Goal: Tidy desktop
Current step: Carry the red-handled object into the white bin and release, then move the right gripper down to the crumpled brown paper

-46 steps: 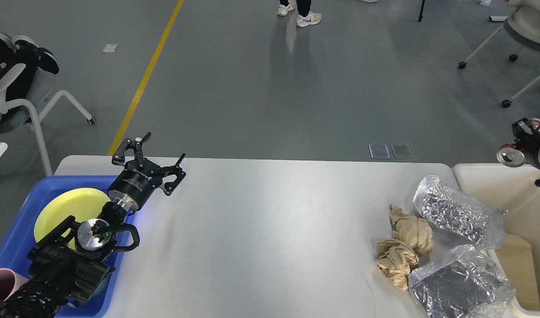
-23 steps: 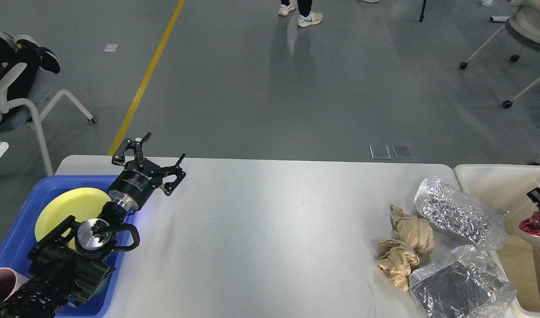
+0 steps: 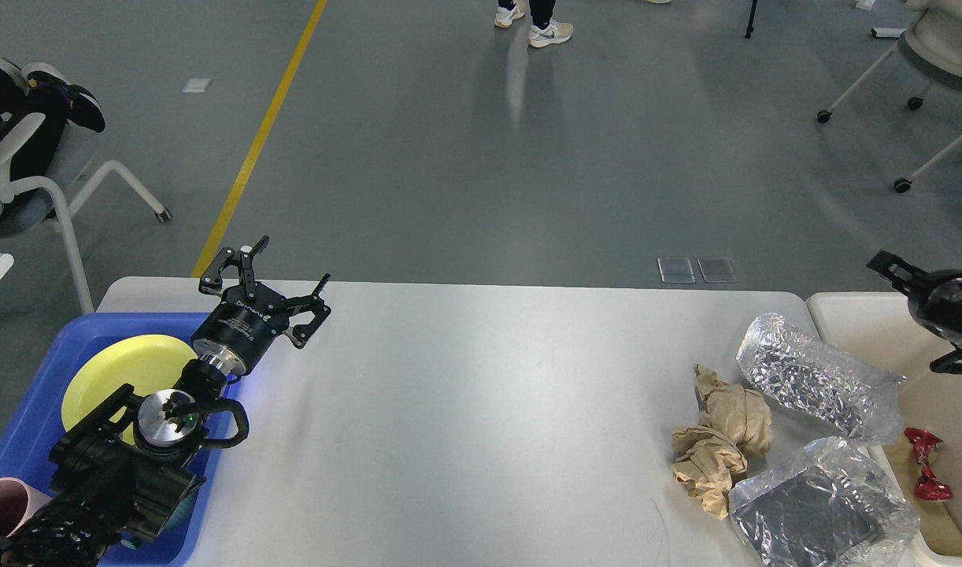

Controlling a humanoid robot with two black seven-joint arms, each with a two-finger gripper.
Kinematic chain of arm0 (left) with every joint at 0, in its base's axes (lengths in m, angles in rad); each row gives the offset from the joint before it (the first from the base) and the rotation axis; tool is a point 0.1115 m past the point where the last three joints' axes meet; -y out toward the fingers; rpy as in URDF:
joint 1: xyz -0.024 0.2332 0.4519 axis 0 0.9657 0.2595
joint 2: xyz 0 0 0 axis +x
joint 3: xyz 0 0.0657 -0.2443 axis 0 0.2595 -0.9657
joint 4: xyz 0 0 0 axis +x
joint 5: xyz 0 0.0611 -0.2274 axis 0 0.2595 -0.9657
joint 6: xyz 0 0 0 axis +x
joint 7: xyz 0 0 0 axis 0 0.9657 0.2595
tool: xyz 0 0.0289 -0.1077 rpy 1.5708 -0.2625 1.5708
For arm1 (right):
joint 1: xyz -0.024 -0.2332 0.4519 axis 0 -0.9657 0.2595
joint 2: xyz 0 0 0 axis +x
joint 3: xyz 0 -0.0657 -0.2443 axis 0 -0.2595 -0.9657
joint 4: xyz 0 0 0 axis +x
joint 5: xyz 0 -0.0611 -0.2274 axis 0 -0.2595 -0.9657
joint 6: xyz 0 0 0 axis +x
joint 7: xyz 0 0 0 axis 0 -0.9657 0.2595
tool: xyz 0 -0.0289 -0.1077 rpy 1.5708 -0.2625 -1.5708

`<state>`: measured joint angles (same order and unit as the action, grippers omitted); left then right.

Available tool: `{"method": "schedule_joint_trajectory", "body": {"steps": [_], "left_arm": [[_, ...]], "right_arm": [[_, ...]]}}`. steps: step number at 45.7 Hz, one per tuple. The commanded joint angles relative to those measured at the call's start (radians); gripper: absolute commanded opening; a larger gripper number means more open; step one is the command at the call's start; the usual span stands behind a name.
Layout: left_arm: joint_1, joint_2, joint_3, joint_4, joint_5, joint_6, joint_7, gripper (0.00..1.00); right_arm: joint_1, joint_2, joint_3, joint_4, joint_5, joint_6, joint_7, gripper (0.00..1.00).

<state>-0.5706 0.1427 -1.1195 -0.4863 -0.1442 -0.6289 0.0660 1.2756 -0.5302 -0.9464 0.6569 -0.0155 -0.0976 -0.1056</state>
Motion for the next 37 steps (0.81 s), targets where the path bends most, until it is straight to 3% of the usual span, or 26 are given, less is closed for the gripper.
{"method": "schedule_joint_trajectory", "body": {"steps": [1,9,14,18,32,37], "left_arm": [[0.000,0.000,0.001,0.000,0.000,0.000,0.000,0.96],[0.000,0.000,0.000,0.000,0.000,0.000,0.000,0.96],[0.000,0.000,0.000,0.000,0.000,0.000,0.000,0.96],[0.000,0.000,0.000,0.000,0.000,0.000,0.000,0.96],[0.000,0.000,0.001,0.000,0.000,0.000,0.000,0.96],[0.000,0.000,0.000,0.000,0.000,0.000,0.000,0.96]], "right_arm": [[0.220,0.065,-0.155,0.179,-0.001,0.045,-0.002,1.00],[0.522,0.133,-0.196,0.463,0.000,0.283,-0.003,1.00],[0.649,0.151,-0.192,0.572,0.008,0.377,0.000,1.00],[0.720,0.190,-0.207,0.598,0.008,0.452,-0.002,1.00],[0.913,0.233,-0.258,0.630,0.065,0.889,0.000,1.00],[0.900,0.223,-0.247,0.632,0.066,0.932,0.000,1.00]]}}
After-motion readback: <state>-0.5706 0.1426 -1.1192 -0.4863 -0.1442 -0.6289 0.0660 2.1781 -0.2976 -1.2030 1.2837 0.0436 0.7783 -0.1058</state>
